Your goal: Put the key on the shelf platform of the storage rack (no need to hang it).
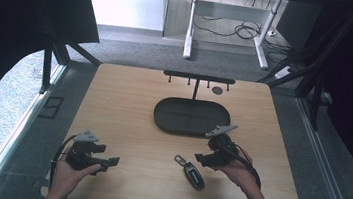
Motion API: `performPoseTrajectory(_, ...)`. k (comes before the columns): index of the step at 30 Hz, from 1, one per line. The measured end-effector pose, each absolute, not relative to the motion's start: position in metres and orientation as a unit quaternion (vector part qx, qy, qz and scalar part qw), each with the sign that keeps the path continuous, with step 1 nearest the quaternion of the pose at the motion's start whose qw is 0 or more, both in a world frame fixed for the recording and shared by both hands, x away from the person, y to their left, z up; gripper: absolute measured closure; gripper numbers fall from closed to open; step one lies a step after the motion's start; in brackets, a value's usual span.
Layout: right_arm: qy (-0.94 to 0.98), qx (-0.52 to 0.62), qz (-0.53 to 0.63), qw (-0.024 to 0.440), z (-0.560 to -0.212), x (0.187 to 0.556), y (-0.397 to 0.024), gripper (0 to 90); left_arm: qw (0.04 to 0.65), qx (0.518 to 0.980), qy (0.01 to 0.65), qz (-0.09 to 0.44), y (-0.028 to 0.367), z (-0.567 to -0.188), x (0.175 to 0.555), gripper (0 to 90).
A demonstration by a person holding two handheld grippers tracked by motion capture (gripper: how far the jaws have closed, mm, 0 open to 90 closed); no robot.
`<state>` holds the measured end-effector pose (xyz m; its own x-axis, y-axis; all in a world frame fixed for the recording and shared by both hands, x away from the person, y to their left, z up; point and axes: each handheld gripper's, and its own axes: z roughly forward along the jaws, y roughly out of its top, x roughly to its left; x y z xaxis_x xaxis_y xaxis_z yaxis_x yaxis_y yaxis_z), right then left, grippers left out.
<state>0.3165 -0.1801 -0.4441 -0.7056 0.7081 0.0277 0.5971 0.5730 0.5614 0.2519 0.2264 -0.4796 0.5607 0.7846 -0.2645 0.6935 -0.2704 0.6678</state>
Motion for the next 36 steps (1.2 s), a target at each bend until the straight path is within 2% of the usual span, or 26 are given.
performPoseTrajectory(36, 0.921, 0.339, 0.184, 0.054, -0.489, 0.313, -0.138, 34.5, 0.385, 0.797, 0.463, 0.054, 0.225, -0.481, 0.252, 24.2)
